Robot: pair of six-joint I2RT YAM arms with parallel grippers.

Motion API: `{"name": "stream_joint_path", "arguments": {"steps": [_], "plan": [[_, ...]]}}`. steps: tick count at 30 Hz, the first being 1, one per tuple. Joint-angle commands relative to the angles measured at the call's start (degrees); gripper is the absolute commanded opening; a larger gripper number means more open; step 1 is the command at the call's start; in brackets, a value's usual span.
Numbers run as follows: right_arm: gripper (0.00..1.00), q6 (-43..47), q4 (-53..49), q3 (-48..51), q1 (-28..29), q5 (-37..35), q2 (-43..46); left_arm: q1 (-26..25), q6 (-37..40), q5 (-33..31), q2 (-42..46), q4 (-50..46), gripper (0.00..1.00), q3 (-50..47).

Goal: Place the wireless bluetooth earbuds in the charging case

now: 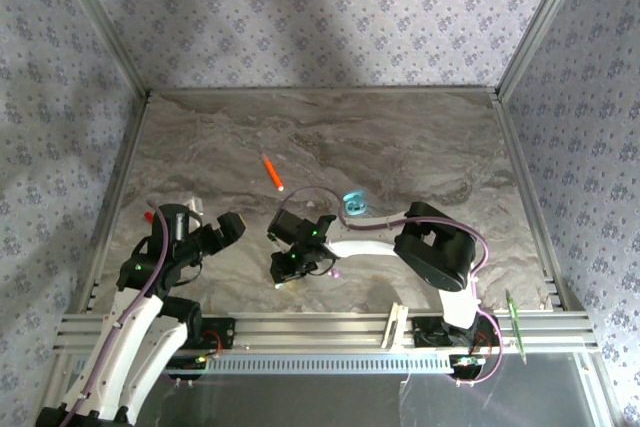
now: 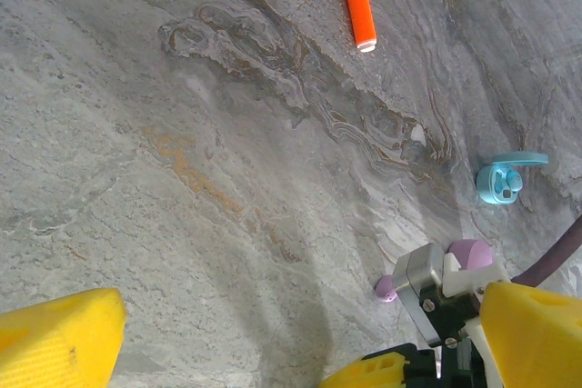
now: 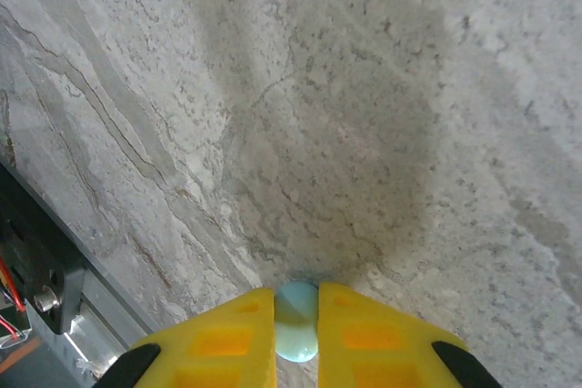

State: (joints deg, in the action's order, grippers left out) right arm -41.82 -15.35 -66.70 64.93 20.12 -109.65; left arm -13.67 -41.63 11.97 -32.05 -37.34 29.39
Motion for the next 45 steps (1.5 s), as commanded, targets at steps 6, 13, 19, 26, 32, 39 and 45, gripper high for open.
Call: {"name": "stream_joint_path", "arguments": {"steps": [6, 13, 19, 26, 32, 39, 45], "plan": [[0.14, 1.4, -6.7, 1.3, -1.1, -7.3, 7.4, -0.8, 0.6, 2.1, -0.8, 2.1, 1.00, 0.4], [0.14, 5.2, -13.3, 3.5, -5.7, -13.3, 15.4, -7.5, -0.9, 1.1, -4.7, 8.9, 1.00, -0.1], [0.14, 8.7, -18.8, 5.0, -12.8, -18.9, 21.1, -16.0, -1.1, -2.4, -11.7, 17.7, 1.00, 0.4], [0.14, 11.5, -22.9, 3.5, -19.4, -23.3, 20.3, -23.5, 0.9, -4.2, -23.6, 29.6, 1.00, 2.0], [0.14, 13.1, -24.5, 0.5, -22.0, -28.4, 15.2, -24.8, 2.6, -3.6, -31.3, 34.1, 1.00, 4.8], [0.14, 14.6, -25.2, -4.6, -23.6, -31.8, 10.2, -24.8, 4.0, -4.0, -32.7, 33.4, 1.00, 5.8], [0.14, 15.6, -26.1, -8.8, -23.8, -34.2, 5.8, -24.8, 3.7, -4.5, -32.2, 33.0, 1.00, 5.2]]}}
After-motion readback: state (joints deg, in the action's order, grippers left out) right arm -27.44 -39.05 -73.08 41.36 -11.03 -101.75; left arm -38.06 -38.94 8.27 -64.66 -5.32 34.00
